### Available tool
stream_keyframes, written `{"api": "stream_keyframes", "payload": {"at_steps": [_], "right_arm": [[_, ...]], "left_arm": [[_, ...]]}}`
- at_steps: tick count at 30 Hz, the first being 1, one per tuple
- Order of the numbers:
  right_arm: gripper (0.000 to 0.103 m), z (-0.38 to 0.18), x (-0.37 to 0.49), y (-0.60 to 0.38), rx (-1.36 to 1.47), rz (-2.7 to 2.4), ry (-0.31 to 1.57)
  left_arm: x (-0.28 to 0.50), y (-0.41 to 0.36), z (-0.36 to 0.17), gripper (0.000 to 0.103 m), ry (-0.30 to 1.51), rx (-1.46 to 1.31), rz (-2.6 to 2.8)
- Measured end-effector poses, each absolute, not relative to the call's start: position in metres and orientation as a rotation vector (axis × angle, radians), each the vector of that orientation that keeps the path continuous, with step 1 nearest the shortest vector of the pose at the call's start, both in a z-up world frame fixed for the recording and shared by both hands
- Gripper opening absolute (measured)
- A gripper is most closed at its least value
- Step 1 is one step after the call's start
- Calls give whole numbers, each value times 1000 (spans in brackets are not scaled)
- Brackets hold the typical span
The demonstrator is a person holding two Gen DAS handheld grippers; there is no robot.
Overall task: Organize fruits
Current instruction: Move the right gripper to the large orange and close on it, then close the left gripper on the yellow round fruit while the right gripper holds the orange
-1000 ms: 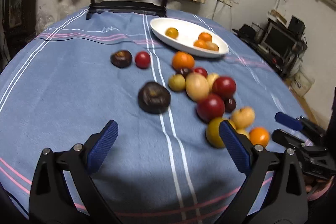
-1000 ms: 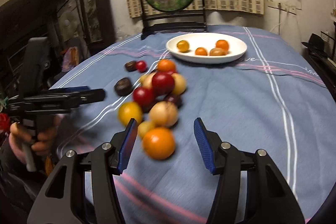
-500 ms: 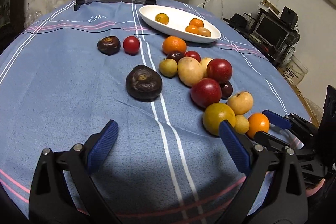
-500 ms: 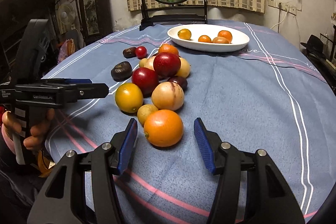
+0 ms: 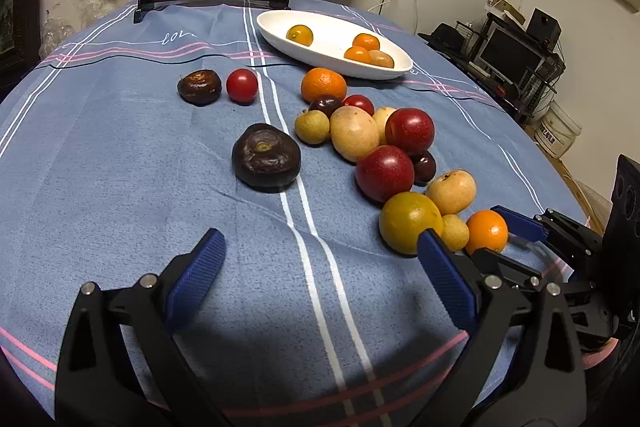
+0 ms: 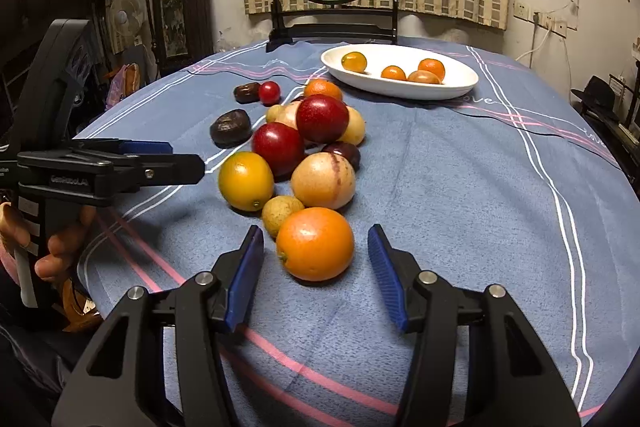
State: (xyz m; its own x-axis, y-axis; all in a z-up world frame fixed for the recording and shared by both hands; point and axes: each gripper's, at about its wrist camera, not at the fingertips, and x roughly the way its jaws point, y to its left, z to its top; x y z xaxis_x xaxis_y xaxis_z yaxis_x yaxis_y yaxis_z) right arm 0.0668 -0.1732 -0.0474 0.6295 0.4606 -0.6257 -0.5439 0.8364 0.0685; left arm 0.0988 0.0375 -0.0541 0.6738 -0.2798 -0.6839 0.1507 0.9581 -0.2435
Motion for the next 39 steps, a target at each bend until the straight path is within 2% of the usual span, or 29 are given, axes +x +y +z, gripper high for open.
{"api": "stream_keyframes", "payload": {"at_steps": [5,9,18,23,25,27,29,30,37,39], "right_arm": [[45,-49,68,-169,-139,565,686],[41,-50,70,-170,-136,559,702],[40,-43,80,-204,4,517,686],[40,-53,98,-225,185,552,789],[40,-53,98,-222,170,551,793],[40,-53,96,-220,154,548,788],[40,-53,94,-220,145,549,784],[40,-52,94,-220,146,550,784],[40,-53,92,-220,146,562,779],[40,-52,93,-220,146,565,777]], "left_arm": [[98,38,-54,98,795,-172,-247],[97,38,-55,98,794,-171,-252],[95,37,-54,98,780,-175,-268],[87,22,-45,97,716,-113,-281],[88,13,-46,92,730,-120,-317],[93,6,-49,76,758,-143,-351],[99,1,-50,69,784,-173,-373],[102,0,-51,66,793,-176,-371],[114,-7,-51,65,827,-215,-372],[115,-9,-53,55,839,-210,-381]]}}
